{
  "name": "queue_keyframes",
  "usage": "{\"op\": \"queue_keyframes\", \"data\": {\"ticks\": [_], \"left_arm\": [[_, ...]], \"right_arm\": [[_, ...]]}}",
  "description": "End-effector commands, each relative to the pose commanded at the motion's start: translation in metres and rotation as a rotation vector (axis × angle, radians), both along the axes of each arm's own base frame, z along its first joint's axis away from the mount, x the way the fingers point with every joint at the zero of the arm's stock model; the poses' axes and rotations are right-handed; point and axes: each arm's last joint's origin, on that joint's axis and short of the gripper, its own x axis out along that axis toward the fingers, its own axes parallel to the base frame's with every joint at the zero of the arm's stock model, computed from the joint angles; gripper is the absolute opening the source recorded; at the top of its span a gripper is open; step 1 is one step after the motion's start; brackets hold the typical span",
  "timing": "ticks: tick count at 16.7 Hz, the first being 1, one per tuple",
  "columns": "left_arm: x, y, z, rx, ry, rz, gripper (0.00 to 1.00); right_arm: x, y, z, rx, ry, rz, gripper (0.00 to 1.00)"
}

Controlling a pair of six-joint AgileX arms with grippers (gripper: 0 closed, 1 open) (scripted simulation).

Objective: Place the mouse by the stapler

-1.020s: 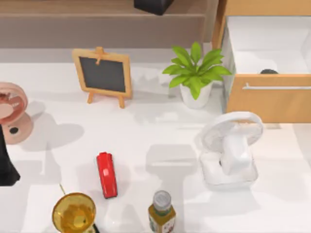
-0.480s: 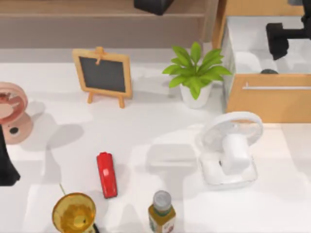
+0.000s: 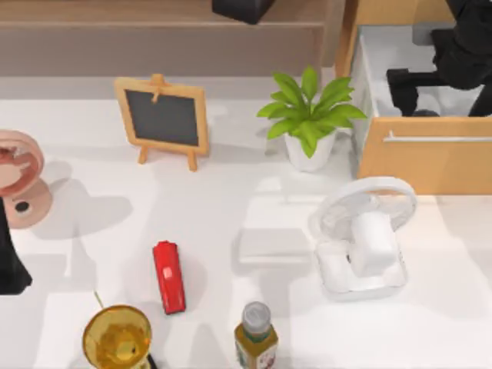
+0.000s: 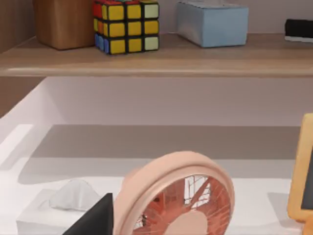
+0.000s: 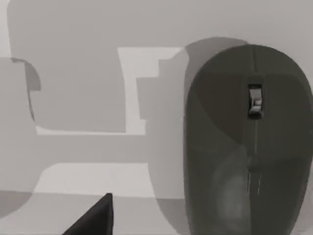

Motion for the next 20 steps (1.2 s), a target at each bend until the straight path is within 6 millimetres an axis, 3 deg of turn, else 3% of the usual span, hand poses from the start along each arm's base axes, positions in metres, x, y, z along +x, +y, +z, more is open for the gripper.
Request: {"op": "queue_keyframes", "data": {"ticks": [10, 20], "left_arm": [[0.000, 0.000, 0.000, 0.000, 0.000, 0.000, 1.00], [0.000, 0.000, 0.000, 0.000, 0.000, 0.000, 1.00]], "right_arm": [[0.000, -0.001, -0.003, 0.000, 0.001, -0.001, 1.00], [0.001, 0.000, -0.020, -0.001, -0.004, 0.000, 1.00]]}}
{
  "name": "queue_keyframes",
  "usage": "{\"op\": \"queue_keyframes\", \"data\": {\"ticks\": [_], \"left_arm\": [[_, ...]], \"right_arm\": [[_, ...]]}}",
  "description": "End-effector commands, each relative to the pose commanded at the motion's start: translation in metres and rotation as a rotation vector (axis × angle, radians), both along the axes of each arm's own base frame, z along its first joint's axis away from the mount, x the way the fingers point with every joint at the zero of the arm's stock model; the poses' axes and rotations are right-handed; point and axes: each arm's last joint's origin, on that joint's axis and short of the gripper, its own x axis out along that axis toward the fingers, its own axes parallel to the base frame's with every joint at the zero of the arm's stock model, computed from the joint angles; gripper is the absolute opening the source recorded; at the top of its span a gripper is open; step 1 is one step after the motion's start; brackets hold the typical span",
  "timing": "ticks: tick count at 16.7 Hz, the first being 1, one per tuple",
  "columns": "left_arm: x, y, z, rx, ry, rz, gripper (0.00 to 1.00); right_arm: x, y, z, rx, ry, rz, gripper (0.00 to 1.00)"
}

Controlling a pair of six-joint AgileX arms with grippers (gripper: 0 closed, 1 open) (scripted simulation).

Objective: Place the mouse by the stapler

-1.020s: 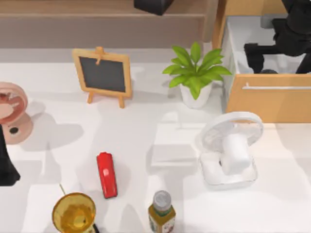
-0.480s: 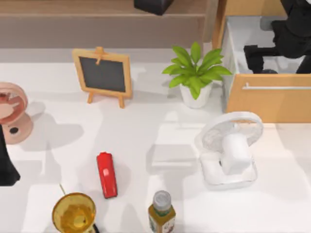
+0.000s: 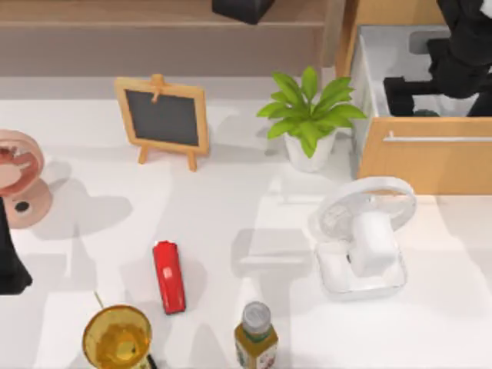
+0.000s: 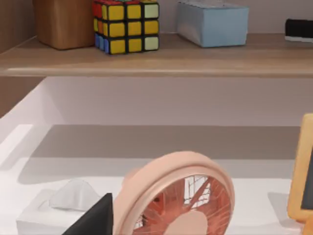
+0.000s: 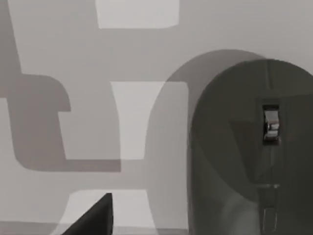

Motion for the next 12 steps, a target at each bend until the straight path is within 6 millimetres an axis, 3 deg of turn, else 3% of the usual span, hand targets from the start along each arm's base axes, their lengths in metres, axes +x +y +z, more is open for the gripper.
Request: {"op": "queue_keyframes", "data": {"ticks": [3, 7, 12], "left_arm": [[0.0000, 0.0000, 0.0000, 0.000, 0.000, 0.000, 1.00], [0.0000, 0.0000, 0.0000, 0.000, 0.000, 0.000, 1.00], [0.0000, 0.0000, 0.0000, 0.000, 0.000, 0.000, 1.00]], "right_arm": [[0.0025, 0.0000, -0.0107, 0.001, 0.005, -0.001, 1.00], [0.0025, 0.0000, -0.0107, 0.001, 0.005, -0.001, 1.00], [0.0025, 0.0000, -0.0107, 0.001, 0.005, -0.001, 0.62]]}}
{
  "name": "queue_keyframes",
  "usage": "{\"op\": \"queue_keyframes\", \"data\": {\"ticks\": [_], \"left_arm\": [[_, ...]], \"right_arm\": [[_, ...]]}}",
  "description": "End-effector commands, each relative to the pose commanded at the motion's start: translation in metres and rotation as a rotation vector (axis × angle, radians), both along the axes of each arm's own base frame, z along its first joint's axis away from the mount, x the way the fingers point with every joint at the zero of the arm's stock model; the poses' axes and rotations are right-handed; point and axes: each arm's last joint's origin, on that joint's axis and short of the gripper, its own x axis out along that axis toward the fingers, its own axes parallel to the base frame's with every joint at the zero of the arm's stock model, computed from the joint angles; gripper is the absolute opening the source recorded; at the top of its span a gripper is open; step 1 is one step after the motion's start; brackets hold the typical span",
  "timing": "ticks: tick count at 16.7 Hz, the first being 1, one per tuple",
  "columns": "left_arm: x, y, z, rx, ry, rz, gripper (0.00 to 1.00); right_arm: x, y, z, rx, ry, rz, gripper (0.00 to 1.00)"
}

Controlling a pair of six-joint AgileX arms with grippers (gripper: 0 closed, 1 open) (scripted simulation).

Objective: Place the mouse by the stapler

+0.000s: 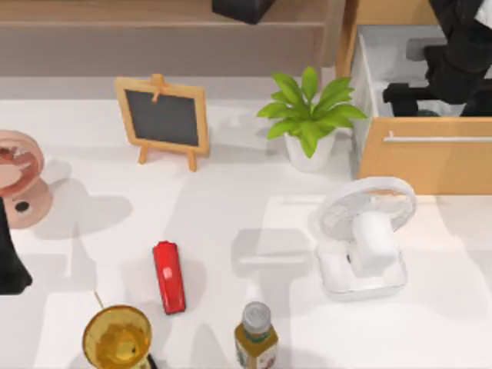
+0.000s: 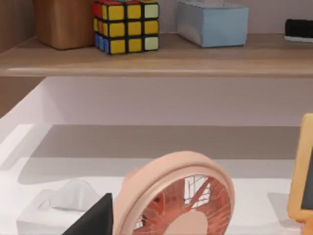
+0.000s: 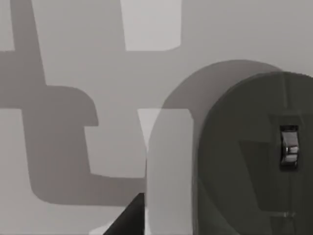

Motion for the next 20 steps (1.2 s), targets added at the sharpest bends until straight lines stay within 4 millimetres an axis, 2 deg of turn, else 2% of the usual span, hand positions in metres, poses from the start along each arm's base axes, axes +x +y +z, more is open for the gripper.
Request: {"op": "queue_keyframes", "data": {"ticks": [8, 18, 20], "left_arm": [[0.000, 0.000, 0.000, 0.000, 0.000, 0.000, 1.00], [0.000, 0.000, 0.000, 0.000, 0.000, 0.000, 1.00], [0.000, 0.000, 0.000, 0.000, 0.000, 0.000, 1.00]], "right_arm": [[0.000, 0.000, 0.000, 0.000, 0.000, 0.000, 0.02], [0.000, 0.000, 0.001, 0.001, -0.001, -0.002, 0.00], [-0.001, 0.000, 0.013, 0.000, -0.020, -0.009, 0.00]]}}
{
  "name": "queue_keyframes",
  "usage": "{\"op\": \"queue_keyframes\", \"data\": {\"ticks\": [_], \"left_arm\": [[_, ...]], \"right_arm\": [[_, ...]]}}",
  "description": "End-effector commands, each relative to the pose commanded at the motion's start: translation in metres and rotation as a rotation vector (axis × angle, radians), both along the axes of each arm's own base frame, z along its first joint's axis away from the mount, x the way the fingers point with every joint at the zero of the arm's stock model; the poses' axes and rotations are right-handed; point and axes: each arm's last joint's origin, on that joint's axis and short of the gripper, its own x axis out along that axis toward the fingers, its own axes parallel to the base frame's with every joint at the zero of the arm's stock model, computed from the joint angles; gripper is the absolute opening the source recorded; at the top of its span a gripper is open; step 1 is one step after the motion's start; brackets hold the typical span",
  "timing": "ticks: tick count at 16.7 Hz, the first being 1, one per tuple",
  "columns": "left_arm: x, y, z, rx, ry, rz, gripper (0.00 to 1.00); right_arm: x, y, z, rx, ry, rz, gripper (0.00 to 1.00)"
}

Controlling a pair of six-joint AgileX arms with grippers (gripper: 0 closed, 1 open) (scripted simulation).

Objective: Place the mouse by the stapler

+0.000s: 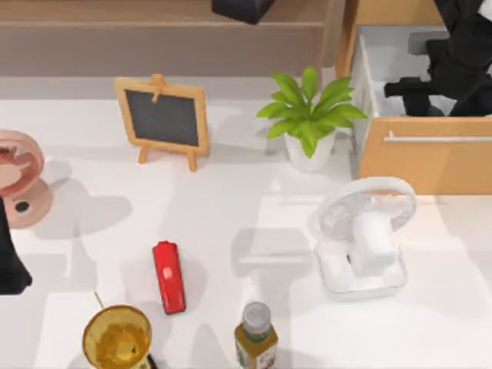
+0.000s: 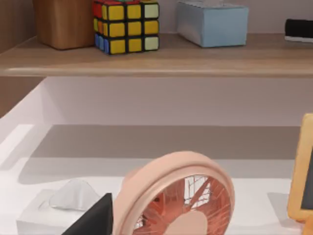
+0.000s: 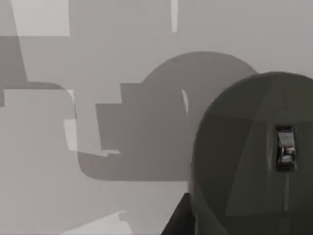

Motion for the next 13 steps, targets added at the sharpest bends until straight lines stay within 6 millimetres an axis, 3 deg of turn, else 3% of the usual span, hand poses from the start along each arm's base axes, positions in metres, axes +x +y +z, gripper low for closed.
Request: {"op": "queue_keyframes", "data": {"ticks": [4, 7, 10, 13], "left_arm": [[0.000, 0.000, 0.000, 0.000, 0.000, 0.000, 1.00], [0.000, 0.000, 0.000, 0.000, 0.000, 0.000, 1.00], [0.000, 0.000, 0.000, 0.000, 0.000, 0.000, 1.00], [0.000, 0.000, 0.000, 0.000, 0.000, 0.000, 1.00]], "right_arm": [[-0.014, 0.003, 0.036, -0.012, -0.033, -0.050, 0.00], [-0.026, 0.011, 0.075, -0.006, -0.111, -0.096, 0.00], [-0.044, 0.038, 0.112, 0.030, -0.210, -0.111, 0.00], [-0.068, 0.082, 0.137, 0.087, -0.271, -0.091, 0.00]]}}
